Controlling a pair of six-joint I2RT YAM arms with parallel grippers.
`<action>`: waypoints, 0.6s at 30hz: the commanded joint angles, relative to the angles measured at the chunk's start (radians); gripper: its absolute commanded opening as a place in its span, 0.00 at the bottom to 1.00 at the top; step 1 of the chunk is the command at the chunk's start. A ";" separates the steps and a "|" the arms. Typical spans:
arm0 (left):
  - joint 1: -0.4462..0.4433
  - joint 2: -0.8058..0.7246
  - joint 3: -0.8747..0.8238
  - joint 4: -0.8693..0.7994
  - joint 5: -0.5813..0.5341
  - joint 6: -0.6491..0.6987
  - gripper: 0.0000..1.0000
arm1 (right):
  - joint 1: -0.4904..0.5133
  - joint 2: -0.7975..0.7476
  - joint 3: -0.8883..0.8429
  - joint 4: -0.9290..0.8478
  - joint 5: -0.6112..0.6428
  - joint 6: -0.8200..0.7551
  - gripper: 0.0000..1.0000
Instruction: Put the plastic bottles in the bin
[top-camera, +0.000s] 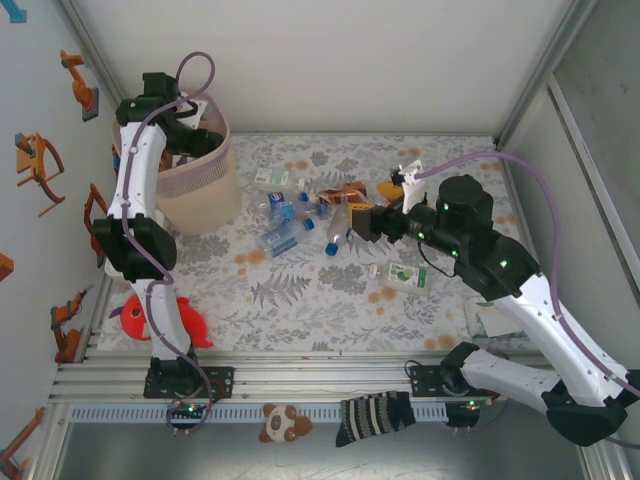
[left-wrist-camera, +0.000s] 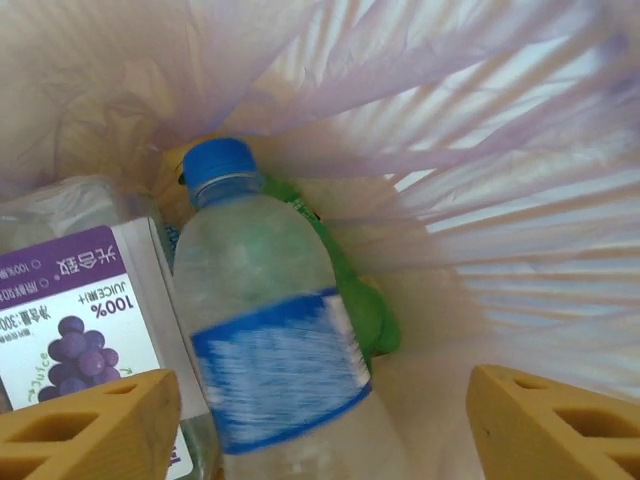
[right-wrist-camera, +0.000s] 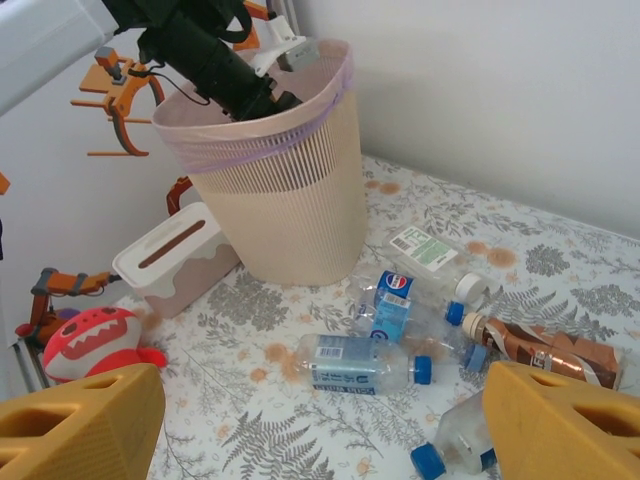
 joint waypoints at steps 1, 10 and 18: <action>-0.002 -0.057 0.035 0.001 0.027 -0.010 0.78 | -0.006 -0.005 0.028 0.005 -0.007 0.013 0.82; -0.002 -0.138 0.031 0.071 0.119 -0.054 0.73 | -0.007 0.004 0.027 0.010 0.008 0.014 0.82; -0.022 -0.229 -0.054 0.139 0.188 -0.082 0.71 | -0.006 0.069 0.101 -0.149 0.209 0.021 0.82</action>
